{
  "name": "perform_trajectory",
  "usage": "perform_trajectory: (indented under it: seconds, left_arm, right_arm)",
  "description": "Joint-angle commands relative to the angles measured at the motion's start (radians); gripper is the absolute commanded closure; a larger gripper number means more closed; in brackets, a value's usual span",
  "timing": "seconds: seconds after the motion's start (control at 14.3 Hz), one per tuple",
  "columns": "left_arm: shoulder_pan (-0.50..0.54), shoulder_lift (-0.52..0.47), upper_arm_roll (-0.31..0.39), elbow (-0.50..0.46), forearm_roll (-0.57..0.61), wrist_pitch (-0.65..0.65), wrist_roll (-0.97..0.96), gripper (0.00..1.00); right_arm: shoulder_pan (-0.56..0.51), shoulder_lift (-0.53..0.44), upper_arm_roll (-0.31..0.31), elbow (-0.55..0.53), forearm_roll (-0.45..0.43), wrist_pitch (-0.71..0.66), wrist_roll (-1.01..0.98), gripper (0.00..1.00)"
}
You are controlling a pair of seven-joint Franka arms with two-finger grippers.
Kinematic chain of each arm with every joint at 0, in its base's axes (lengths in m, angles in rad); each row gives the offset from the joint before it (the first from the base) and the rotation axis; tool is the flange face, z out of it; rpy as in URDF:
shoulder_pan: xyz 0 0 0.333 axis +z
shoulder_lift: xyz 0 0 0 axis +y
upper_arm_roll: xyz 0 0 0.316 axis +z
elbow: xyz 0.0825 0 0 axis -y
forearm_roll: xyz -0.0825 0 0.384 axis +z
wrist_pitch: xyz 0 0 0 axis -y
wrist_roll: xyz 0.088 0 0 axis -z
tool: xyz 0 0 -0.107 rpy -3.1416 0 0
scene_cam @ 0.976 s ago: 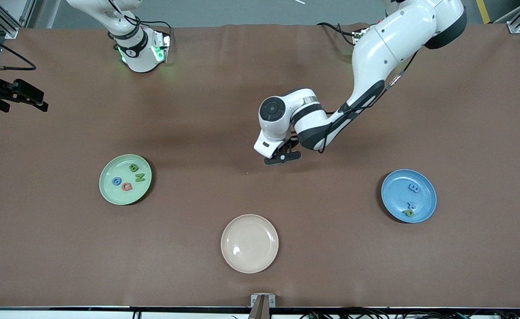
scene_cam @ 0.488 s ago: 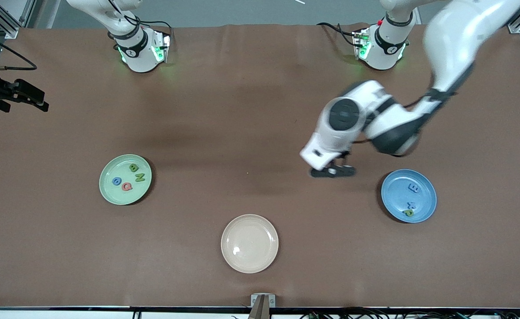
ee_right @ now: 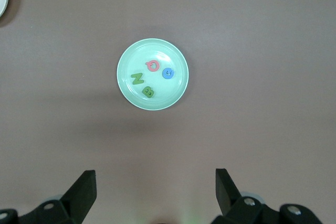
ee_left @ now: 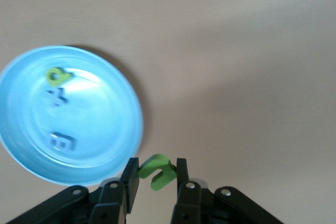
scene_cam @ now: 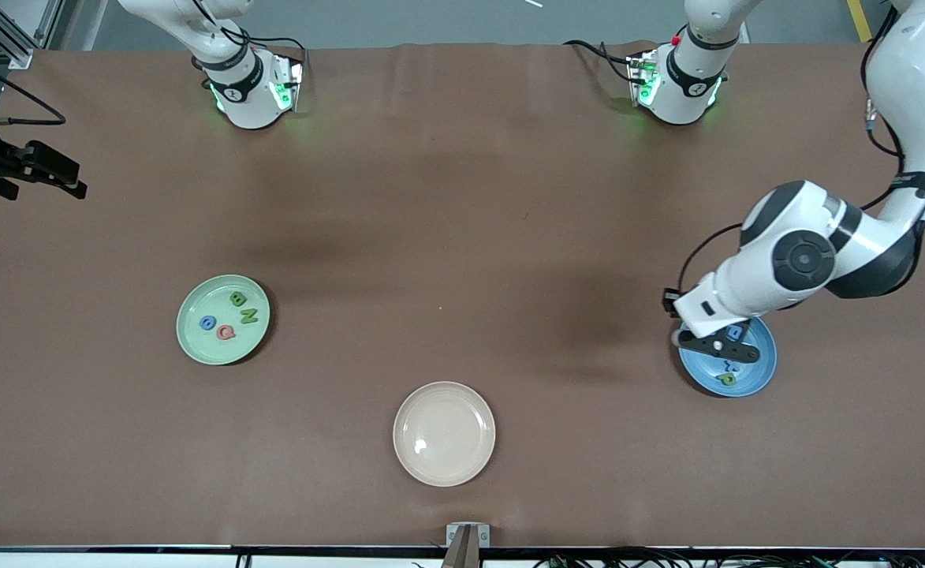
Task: Sort upper and lower case letters into plates
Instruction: 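Carry the green n to the blue plate with the left gripper, then lower the n onto the blue plate and open the left gripper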
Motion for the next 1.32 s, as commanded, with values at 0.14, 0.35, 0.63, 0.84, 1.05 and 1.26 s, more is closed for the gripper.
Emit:
perform_trajectory:
  seconds: [0.14, 0.35, 0.63, 0.84, 1.05, 1.26]
  left_arm:
    - [0.067, 0.009, 0.046, -0.127, 0.206, 0.122, 0.036, 0.81]
    - [0.066, 0.018, 0.108, -0.151, 0.24, 0.234, 0.045, 0.81]
    - [0.06, 0.052, 0.158, -0.151, 0.292, 0.279, 0.046, 0.8]
    - [0.047, 0.069, 0.2, -0.151, 0.301, 0.32, 0.048, 0.79]
    - [0.043, 0.07, 0.204, -0.151, 0.306, 0.328, 0.046, 0.75]
    - [0.035, 0.067, 0.204, -0.151, 0.304, 0.325, 0.04, 0.07]
  right_arm:
    - [-0.001, -0.025, 0.004, -0.027, -0.01, 0.008, -0.01, 0.0]
    - [-0.001, -0.026, 0.004, -0.027, -0.01, 0.008, -0.01, 0.0]
    - [-0.001, -0.026, 0.004, -0.027, -0.01, 0.008, -0.01, 0.0]
    - [-0.003, -0.025, 0.004, -0.027, -0.01, 0.008, -0.01, 0.0]
    - [-0.001, -0.026, 0.006, -0.027, -0.01, 0.008, -0.01, 0.0]
    - [-0.001, -0.026, 0.006, -0.027, -0.01, 0.008, -0.01, 0.0]
